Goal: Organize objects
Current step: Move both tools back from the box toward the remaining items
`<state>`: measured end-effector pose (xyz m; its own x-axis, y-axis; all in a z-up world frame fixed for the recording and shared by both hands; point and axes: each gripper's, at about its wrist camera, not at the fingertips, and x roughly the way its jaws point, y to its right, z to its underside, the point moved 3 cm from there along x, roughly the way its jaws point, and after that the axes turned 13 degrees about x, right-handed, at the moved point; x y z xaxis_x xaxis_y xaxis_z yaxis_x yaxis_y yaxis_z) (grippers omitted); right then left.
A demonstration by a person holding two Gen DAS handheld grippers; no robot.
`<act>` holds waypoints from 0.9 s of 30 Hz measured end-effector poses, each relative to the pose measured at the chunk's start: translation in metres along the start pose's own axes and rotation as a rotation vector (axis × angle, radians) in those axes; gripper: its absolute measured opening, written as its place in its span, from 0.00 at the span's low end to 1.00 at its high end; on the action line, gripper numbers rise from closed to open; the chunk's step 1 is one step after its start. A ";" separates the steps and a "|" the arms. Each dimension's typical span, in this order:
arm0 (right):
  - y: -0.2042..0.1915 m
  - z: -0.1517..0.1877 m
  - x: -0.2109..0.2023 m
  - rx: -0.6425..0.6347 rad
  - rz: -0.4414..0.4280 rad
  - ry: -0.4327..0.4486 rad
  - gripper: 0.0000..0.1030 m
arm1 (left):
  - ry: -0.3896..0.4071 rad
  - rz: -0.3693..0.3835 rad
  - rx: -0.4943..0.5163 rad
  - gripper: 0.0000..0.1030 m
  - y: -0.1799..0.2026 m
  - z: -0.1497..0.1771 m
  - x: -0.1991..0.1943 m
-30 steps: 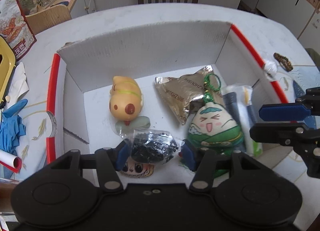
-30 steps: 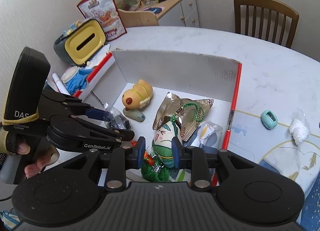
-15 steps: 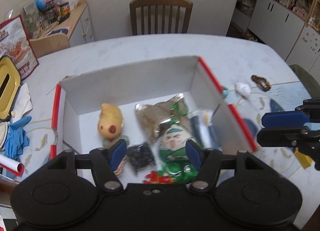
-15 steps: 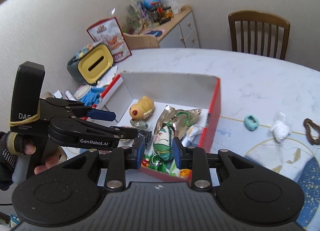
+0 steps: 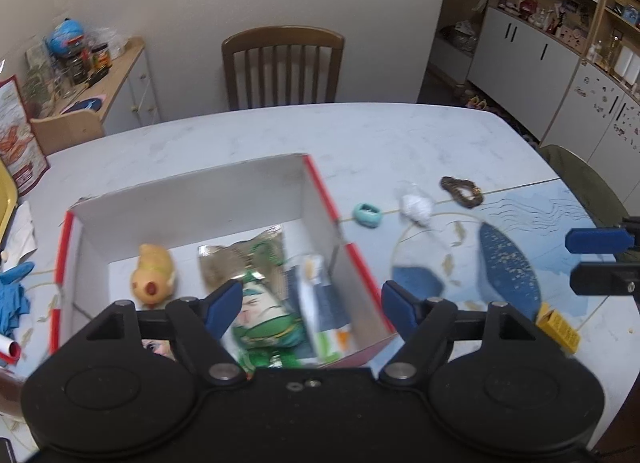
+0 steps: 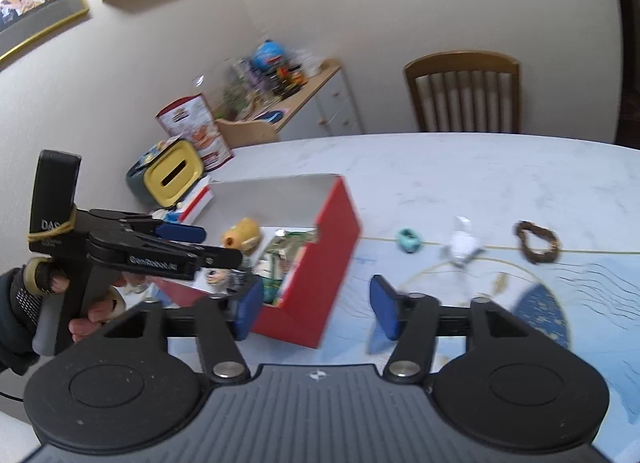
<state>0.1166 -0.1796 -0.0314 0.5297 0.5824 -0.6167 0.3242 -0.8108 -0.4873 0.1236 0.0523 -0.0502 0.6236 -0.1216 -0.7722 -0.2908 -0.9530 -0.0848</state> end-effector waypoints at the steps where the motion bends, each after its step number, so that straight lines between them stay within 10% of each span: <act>1: 0.006 0.002 -0.005 0.004 0.010 0.001 0.57 | 0.005 0.001 0.003 0.77 0.005 -0.002 0.001; 15: 0.115 0.040 -0.054 0.020 0.238 -0.010 0.63 | 0.027 0.021 0.044 0.99 0.069 -0.032 0.030; 27: 0.153 0.087 -0.028 -0.041 0.272 -0.121 0.63 | 0.050 -0.027 0.028 0.99 0.109 -0.067 0.088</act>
<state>0.0834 -0.3151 -0.1421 0.5045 0.3446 -0.7916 0.2161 -0.9381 -0.2706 0.1952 -0.0806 -0.0851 0.6672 -0.1100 -0.7367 -0.2931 -0.9480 -0.1239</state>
